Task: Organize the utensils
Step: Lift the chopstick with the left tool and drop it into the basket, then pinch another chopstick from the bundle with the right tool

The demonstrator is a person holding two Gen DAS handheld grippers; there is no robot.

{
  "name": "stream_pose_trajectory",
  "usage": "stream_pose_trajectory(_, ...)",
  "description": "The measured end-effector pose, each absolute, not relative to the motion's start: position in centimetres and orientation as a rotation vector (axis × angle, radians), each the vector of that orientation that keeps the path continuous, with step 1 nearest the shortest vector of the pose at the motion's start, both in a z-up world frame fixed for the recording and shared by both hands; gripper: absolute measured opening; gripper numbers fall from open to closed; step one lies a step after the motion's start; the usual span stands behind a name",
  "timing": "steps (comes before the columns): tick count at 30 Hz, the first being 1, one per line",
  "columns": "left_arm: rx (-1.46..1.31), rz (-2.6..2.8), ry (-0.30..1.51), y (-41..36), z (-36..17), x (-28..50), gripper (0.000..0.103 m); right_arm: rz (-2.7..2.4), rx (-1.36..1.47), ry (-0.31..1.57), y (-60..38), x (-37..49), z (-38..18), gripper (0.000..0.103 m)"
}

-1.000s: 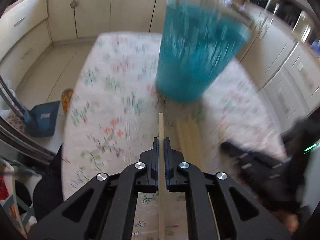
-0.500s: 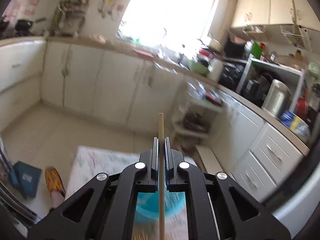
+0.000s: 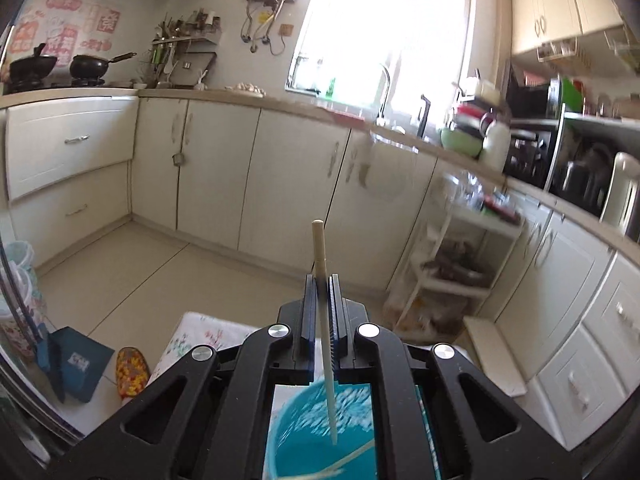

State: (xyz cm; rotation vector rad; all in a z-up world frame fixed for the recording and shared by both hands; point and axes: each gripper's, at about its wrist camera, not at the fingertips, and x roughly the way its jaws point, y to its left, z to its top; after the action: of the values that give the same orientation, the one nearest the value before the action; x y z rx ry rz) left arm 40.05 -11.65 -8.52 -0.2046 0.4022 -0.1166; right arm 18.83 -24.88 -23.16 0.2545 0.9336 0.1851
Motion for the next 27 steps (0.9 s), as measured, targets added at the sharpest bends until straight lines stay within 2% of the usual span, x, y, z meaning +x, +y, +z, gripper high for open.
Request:
stream_pose_trajectory(4, -0.152, -0.128, 0.428, -11.2, -9.3, 37.6, 0.007, 0.189, 0.26, 0.936, -24.9, 18.8, -23.1, 0.01)
stream_pose_trajectory(5, -0.131, -0.127, 0.432, -10.8, -9.3, 36.4, 0.012, 0.191, 0.262, 0.937, -25.0, 18.9, -23.2, 0.01)
stream_pose_trajectory(7, -0.103, -0.114, 0.433, -9.7, -9.4, 33.9, 0.031, 0.194, 0.266, 0.939, -25.2, 18.9, -23.2, 0.01)
stream_pose_trajectory(8, -0.098, -0.102, 0.429, -9.3, -9.4, 32.9, 0.047, 0.195, 0.264, 0.94, -25.1, 18.8, -23.1, 0.011)
stream_pose_trajectory(9, -0.093, -0.083, 0.425, -8.7, -9.5, 31.5, 0.057, 0.193, 0.256, 0.94, -25.0, 18.8, -23.1, 0.011)
stream_pose_trajectory(12, -0.085, -0.068, 0.448, -6.7, -10.6, 28.1, 0.064, 0.185, 0.214, 0.933, -24.5, 18.5, -23.0, 0.013)
stream_pose_trajectory(14, -0.078, -0.063, 0.505, -5.4, -12.0, 26.4, 0.068, 0.178, 0.182, 0.926, -24.1, 18.5, -23.0, 0.013)
stream_pose_trajectory(20, -0.114, -0.056, 0.671, -1.5, -16.7, 23.2, 0.068, 0.227, 0.116, 0.949, -23.5, 18.5, -22.9, 0.013)
stream_pose_trajectory(27, -0.133, -0.055, 0.718, 0.9, -18.4, 22.1, 0.068, 0.129, 0.024, 0.978, -21.9, 18.1, -22.7, 0.013)
